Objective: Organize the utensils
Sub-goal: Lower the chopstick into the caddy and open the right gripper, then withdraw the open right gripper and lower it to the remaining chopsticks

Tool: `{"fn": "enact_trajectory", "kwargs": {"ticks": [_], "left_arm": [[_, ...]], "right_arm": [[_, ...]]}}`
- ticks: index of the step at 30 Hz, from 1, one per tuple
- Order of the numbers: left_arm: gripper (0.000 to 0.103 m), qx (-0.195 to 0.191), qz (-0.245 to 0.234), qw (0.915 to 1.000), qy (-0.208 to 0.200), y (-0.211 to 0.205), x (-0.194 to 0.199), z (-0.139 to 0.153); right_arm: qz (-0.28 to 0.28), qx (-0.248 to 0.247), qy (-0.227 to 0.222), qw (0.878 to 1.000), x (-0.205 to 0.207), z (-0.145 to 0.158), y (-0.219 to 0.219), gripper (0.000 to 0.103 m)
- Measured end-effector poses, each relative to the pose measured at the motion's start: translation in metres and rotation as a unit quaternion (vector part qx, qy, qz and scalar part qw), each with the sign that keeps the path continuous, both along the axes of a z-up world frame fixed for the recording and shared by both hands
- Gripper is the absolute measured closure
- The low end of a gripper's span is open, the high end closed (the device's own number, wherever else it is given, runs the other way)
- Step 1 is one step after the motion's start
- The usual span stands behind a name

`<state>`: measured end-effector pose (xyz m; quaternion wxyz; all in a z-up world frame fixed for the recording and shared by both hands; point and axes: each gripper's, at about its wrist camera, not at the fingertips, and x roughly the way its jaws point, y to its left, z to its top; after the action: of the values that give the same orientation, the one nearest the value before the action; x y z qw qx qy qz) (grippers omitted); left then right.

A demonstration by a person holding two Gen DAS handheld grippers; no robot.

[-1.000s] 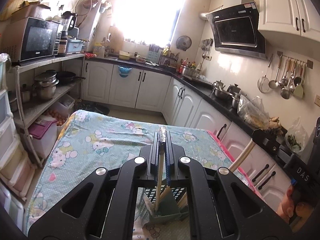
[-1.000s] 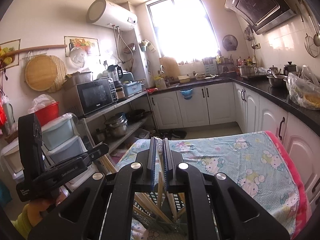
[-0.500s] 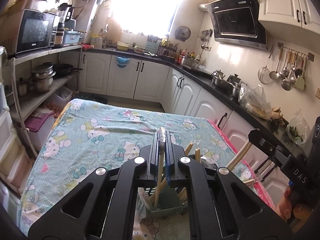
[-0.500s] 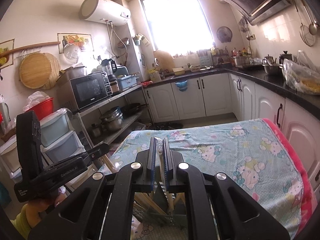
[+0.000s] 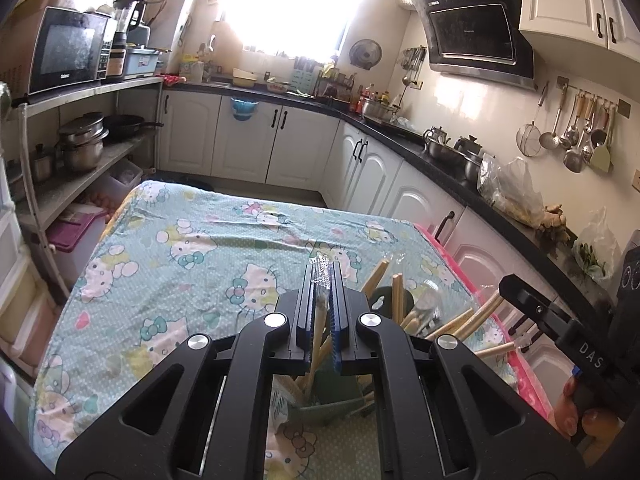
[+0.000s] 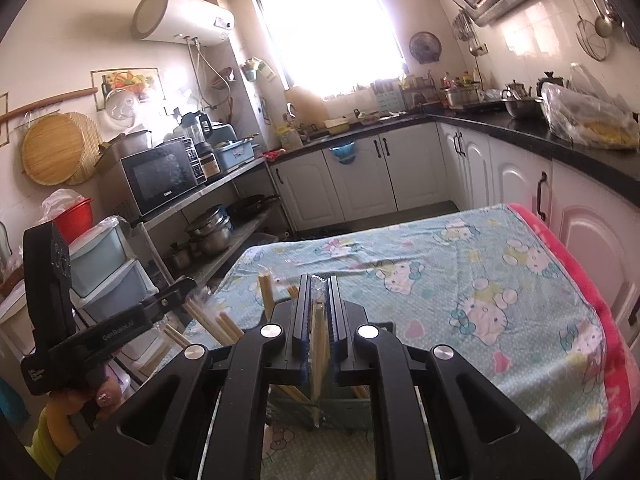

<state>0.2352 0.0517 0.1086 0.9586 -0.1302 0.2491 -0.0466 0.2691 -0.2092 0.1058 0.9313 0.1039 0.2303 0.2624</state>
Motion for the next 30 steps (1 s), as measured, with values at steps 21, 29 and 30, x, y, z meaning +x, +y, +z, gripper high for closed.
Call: {"fn": "enact_trajectory", "kwargs": {"ticks": [21,29,30], "left_arm": [[0.062,-0.002,-0.015,0.9999,0.002,-0.005,-0.031,0.0],[0.051,0.0,-0.023,0.9997,0.004,-0.009,-0.042,-0.003],[0.049,0.0,-0.024,0.9997,0.004,-0.01,-0.044,-0.003]], "right_arm": [[-0.008,0.0,0.019,1.0,-0.017,-0.012,-0.016,0.07],[-0.009,-0.002,0.022,1.0,-0.03,-0.016,-0.024,0.065],[-0.01,-0.003,0.022,1.0,-0.031,-0.016,-0.024,0.065]]}}
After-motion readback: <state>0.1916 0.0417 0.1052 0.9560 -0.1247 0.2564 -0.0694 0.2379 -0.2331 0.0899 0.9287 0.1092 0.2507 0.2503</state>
